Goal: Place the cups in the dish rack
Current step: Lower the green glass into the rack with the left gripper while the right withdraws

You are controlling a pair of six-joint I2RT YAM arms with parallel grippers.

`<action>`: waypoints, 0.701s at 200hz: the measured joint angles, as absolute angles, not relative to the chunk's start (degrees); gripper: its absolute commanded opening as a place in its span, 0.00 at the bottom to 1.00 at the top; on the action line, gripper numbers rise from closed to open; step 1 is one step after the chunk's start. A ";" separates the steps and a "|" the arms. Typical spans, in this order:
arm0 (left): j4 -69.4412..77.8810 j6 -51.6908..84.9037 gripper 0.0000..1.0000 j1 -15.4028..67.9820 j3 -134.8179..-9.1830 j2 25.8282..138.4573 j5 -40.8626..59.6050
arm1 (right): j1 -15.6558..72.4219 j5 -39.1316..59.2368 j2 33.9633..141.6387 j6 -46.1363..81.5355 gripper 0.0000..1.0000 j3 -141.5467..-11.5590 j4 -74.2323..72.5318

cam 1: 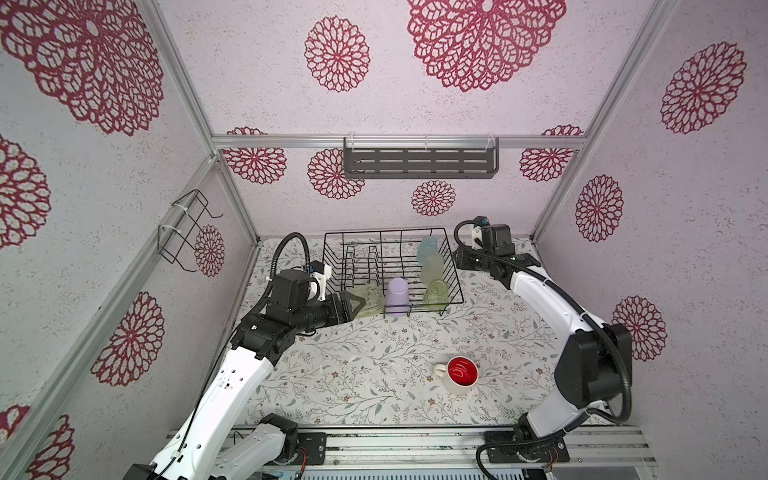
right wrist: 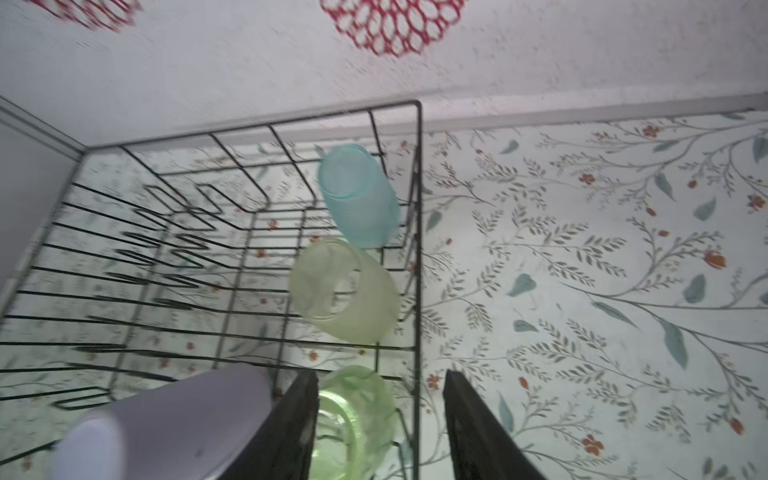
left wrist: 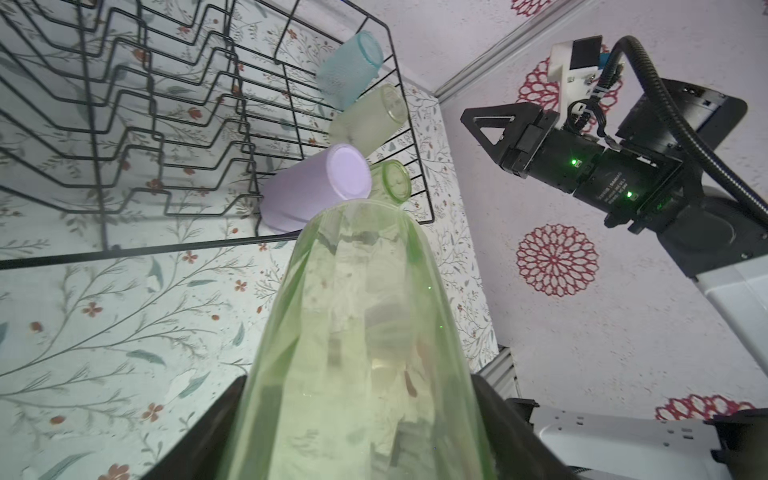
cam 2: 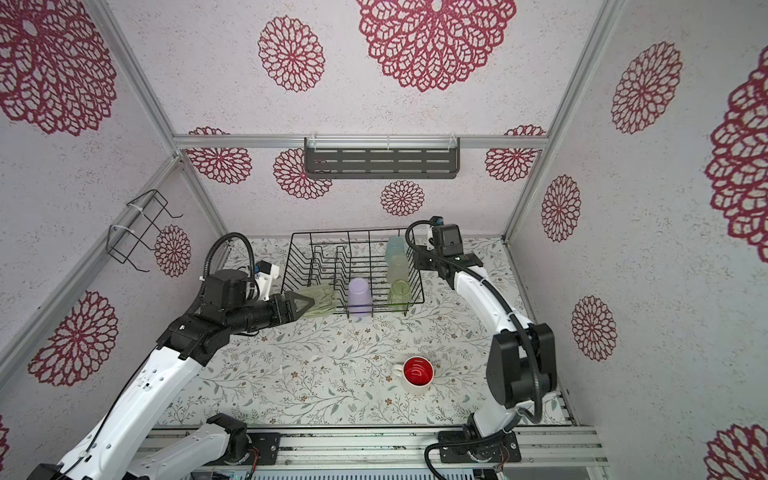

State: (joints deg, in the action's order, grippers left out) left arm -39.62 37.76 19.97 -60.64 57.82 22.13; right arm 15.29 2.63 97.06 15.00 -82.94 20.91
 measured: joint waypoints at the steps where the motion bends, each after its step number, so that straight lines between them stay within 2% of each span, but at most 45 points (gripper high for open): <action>1: -39.79 37.71 0.47 19.97 -60.66 57.80 22.04 | 15.27 2.61 97.23 15.03 0.46 -83.02 21.02; 24: -43.31 37.28 0.47 19.94 -61.08 57.17 19.16 | 14.68 2.61 101.69 14.55 0.44 -85.23 24.16; 41: -45.45 37.04 0.47 19.92 -61.08 55.79 17.23 | 14.39 3.31 103.66 14.09 0.34 -86.26 25.93; 61: -47.42 36.62 0.47 19.79 -61.25 54.02 15.57 | 14.24 5.41 105.32 13.56 0.30 -86.78 27.20; 82: -48.95 36.47 0.47 19.53 -61.93 53.47 13.82 | 14.22 7.49 107.33 12.88 0.20 -87.57 28.47; 117: -50.28 36.21 0.47 19.33 -62.19 53.67 12.19 | 14.24 7.70 108.86 12.53 0.18 -87.64 30.33; 140: -50.61 36.21 0.47 19.33 -62.19 53.56 11.64 | 14.28 7.68 108.86 12.84 0.07 -87.64 30.85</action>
